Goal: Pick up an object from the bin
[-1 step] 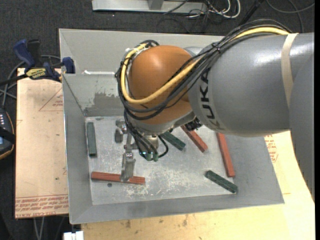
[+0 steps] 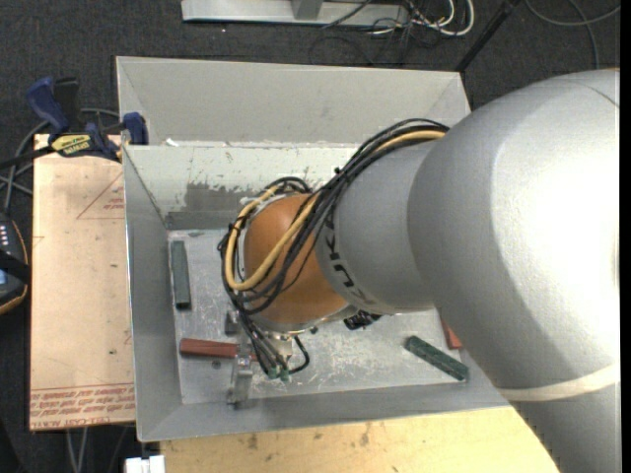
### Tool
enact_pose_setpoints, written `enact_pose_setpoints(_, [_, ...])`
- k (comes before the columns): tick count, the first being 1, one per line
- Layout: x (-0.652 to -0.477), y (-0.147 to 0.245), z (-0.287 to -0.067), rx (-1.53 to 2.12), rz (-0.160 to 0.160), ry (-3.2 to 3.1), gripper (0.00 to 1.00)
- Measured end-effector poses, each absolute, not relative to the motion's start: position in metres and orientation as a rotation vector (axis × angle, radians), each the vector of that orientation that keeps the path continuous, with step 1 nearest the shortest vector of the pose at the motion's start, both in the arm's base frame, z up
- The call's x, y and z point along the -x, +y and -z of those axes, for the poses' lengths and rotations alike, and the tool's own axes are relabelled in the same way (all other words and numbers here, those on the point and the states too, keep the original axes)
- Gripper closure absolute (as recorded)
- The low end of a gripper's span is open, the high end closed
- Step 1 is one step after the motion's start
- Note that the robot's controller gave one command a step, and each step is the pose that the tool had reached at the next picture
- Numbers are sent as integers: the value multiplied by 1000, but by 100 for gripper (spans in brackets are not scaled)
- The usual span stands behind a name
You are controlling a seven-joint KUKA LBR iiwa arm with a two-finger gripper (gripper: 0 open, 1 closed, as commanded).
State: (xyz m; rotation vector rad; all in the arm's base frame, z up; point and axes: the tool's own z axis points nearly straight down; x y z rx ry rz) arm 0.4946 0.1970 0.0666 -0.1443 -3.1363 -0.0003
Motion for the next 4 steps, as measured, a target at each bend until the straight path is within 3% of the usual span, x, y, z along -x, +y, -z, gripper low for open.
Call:
enact_pose_setpoints(1, [-494,196,-101,180,4,-3139,0])
enact_pose_setpoints(2, [-495,231,-111,366,4,-3121,0])
enact_pose_setpoints(3, [-488,208,-69,378,2,-3122,0])
enact_pose_setpoints(4, [-489,208,-69,381,4,-3123,0])
